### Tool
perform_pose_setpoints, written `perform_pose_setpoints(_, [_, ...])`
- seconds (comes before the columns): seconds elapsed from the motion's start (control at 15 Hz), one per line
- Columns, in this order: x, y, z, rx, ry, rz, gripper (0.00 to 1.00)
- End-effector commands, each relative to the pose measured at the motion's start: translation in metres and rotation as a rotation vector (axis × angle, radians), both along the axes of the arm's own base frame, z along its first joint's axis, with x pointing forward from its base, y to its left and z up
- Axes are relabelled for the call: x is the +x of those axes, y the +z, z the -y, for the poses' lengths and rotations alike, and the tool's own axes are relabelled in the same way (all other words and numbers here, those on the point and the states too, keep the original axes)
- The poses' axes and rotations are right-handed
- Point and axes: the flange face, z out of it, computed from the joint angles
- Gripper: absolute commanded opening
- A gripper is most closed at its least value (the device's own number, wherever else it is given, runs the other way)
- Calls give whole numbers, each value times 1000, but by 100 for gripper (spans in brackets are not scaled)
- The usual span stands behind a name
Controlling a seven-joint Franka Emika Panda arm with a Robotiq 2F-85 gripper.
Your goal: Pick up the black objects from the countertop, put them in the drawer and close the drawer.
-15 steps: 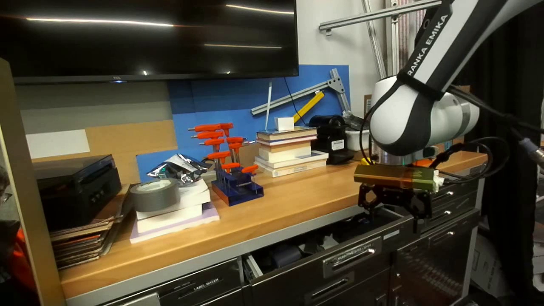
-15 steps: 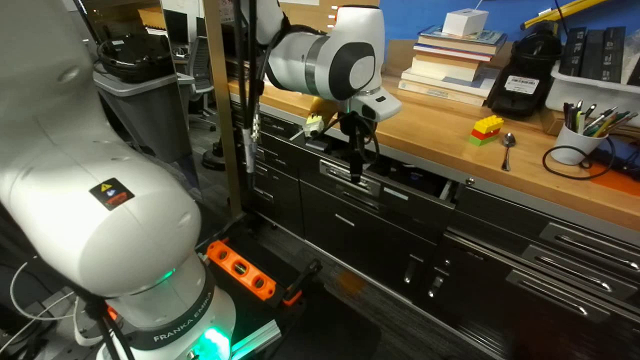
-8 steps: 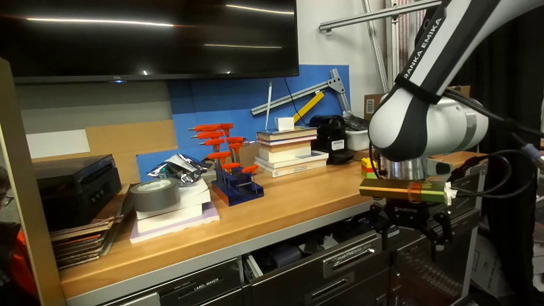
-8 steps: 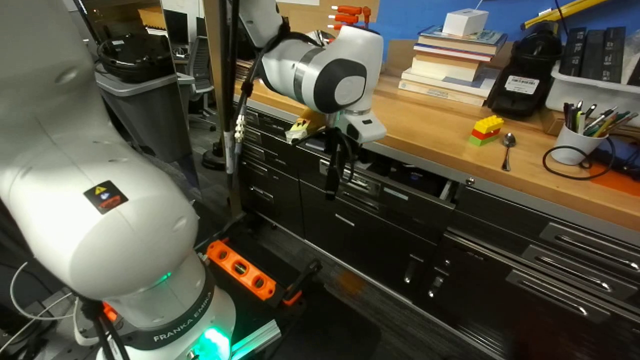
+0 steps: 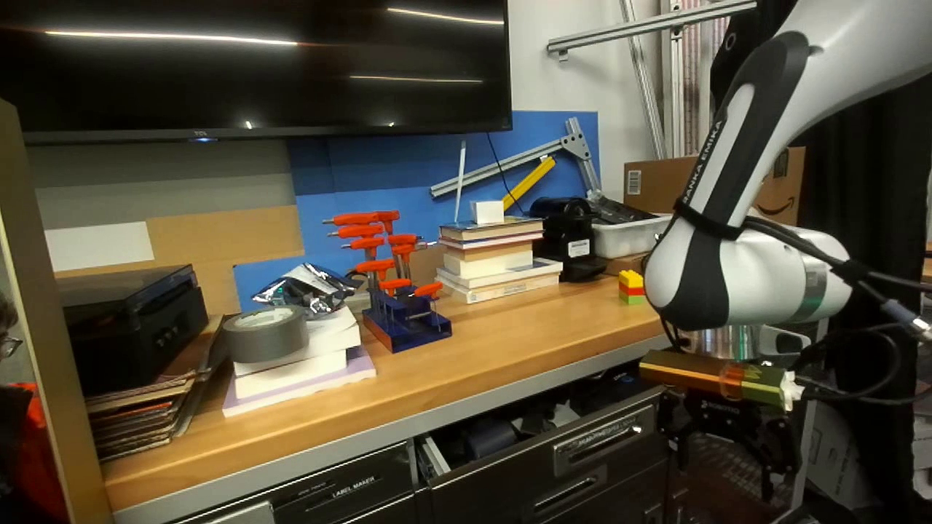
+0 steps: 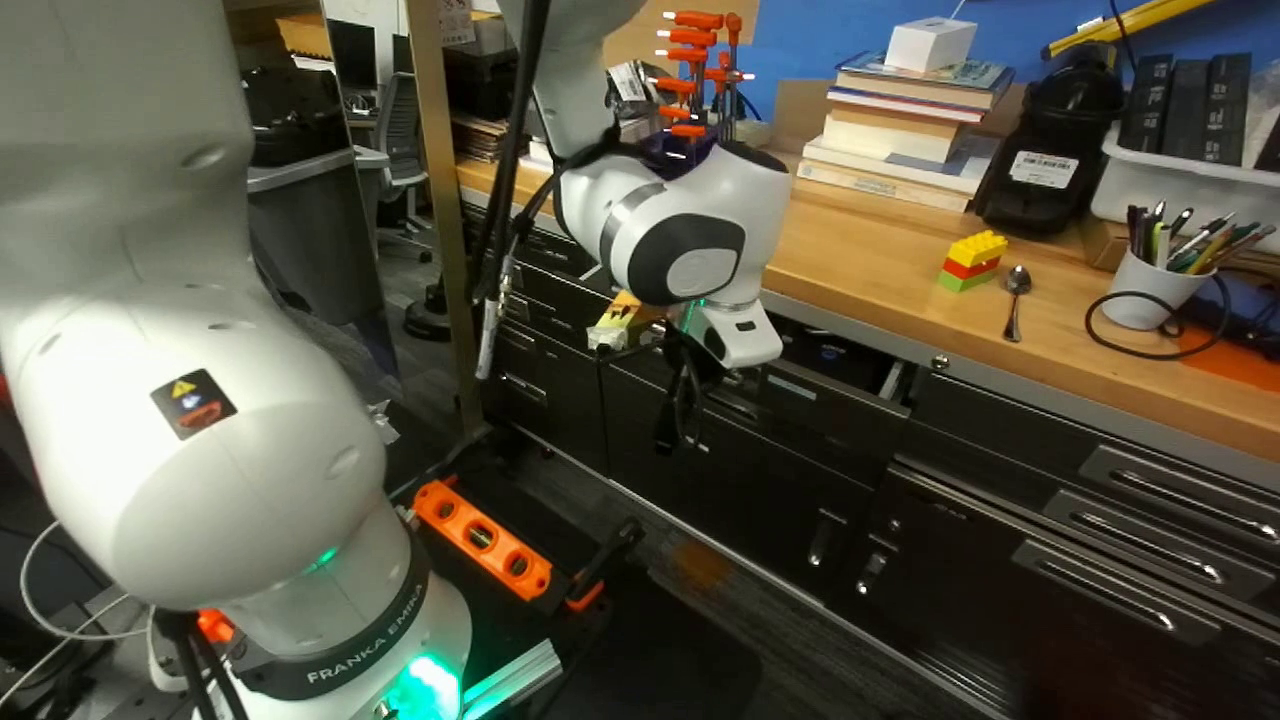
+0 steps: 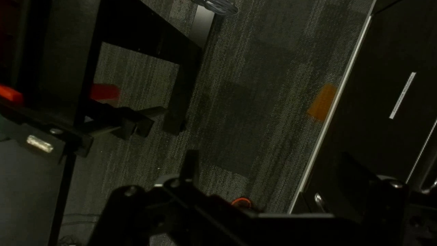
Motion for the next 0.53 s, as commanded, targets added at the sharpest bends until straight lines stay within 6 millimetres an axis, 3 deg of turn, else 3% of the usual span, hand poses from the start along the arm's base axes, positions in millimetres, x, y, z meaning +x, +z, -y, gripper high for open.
perform_pose_setpoints(0.0, [22, -28, 18, 21, -8, 23, 100])
perform_pose_setpoints(0.47, [83, -58, 49, -3, 10, 73, 100])
